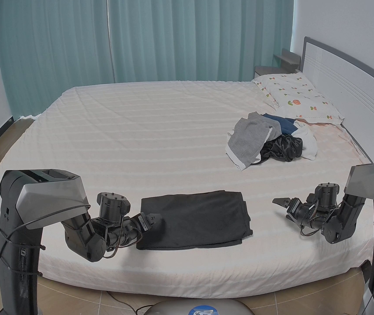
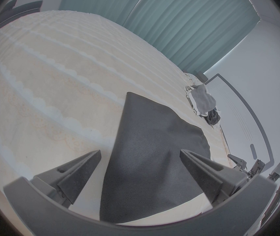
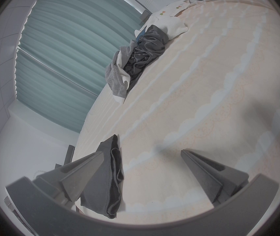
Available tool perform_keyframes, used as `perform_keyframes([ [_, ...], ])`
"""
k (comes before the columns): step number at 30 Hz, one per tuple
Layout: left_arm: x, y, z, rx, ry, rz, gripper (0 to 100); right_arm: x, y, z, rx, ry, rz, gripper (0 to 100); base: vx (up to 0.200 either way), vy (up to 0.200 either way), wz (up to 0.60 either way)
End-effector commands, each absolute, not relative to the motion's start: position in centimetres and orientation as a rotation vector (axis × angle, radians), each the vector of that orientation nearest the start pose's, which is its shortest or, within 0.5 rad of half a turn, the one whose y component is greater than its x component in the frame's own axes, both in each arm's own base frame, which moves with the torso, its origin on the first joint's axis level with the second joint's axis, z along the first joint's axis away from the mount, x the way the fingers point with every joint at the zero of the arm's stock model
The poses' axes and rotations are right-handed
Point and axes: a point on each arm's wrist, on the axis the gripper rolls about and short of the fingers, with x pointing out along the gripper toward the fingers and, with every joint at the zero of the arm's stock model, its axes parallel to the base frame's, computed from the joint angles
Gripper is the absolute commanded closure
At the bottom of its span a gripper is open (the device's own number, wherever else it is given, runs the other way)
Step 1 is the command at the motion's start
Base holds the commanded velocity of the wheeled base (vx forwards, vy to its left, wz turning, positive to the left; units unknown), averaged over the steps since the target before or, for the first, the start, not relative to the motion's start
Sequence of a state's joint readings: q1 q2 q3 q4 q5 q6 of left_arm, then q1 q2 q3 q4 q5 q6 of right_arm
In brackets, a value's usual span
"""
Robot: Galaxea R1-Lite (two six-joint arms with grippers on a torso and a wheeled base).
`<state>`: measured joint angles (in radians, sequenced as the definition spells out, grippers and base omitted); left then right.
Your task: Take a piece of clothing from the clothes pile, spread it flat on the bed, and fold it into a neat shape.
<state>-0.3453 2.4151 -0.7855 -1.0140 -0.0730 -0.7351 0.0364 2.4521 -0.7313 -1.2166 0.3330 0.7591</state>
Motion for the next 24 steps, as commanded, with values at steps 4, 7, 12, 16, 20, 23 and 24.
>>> perform_keyframes([
  [4,34.88,-12.84,-4.09,-0.617,0.728,-0.167,0,36.80,2.09,-4.32,0.810,0.622,0.152,0,0.000,0.000,0.00],
  [7,35.06,-12.85,-4.15,-0.620,0.725,-0.166,100,36.80,2.09,-4.32,0.810,0.622,0.154,0,0.000,0.000,0.00],
  [12,35.24,-12.83,-4.26,-0.623,0.717,-0.154,100,36.80,2.09,-4.32,0.810,0.622,0.152,0,0.000,0.000,0.00],
  [16,35.39,-12.39,-4.05,-0.633,0.710,-0.143,100,36.77,2.09,-4.28,0.810,0.622,0.152,0,0.000,0.000,0.00],
  [20,35.13,-12.36,-4.15,-0.630,0.718,-0.140,100,36.77,2.09,-4.28,0.810,0.622,0.152,0,0.000,0.000,0.00],
  [23,35.00,-12.37,-4.23,-0.626,0.724,-0.139,100,36.74,2.09,-4.25,0.808,0.622,0.153,0,0.000,0.000,0.00],
  [24,35.00,-12.37,-4.24,-0.626,0.725,-0.137,100,36.73,2.09,-4.30,0.810,0.623,0.152,0,0.000,0.000,0.00],
])
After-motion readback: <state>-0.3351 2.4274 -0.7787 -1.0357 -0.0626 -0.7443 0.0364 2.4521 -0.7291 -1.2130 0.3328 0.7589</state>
